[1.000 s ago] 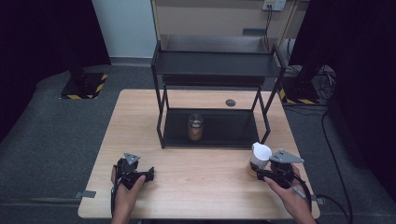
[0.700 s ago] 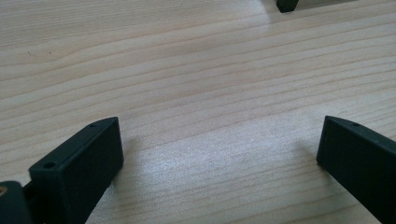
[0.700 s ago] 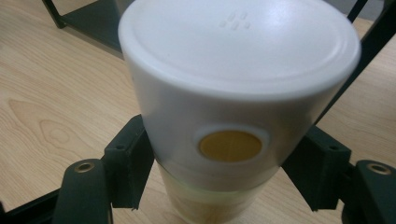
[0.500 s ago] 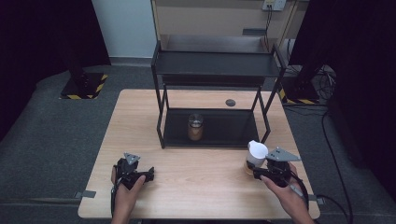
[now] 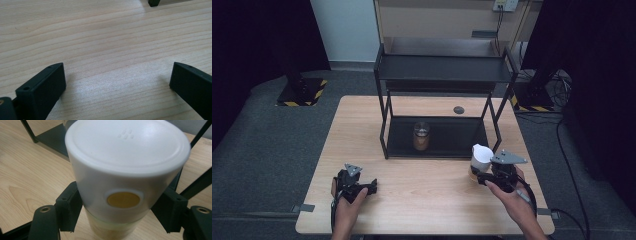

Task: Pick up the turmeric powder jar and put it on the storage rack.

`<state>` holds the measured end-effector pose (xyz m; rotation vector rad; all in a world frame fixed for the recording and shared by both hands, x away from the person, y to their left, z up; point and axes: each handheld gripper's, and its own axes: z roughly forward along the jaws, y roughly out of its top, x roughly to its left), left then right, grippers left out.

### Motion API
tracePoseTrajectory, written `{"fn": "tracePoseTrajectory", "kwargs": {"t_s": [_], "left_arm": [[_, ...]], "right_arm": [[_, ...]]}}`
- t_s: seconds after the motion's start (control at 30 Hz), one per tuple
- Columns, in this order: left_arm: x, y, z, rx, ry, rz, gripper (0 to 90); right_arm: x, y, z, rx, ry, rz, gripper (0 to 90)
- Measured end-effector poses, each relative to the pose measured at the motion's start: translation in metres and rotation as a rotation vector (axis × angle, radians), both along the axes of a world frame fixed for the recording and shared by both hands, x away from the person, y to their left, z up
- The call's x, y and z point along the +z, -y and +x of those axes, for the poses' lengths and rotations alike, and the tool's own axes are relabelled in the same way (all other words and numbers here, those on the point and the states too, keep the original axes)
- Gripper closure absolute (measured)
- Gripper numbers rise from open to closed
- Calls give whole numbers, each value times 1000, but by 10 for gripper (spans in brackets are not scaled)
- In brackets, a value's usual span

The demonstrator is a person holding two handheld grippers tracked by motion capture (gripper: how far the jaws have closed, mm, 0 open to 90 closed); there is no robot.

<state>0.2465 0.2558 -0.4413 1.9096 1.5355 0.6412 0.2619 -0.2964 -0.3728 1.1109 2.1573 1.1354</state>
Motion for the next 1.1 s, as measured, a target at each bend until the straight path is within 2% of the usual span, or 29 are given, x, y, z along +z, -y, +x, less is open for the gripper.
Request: {"fn": "tracePoseTrajectory", "kwargs": {"t_s": [0.27, 1.1], "left_arm": [[0, 1, 0, 4, 0, 1, 0], [0, 4, 2, 13, 1, 1, 0]], "right_arm": [[3, -11, 11, 10, -7, -5, 314], [6, -29, 49, -18, -15, 20, 313]]}}
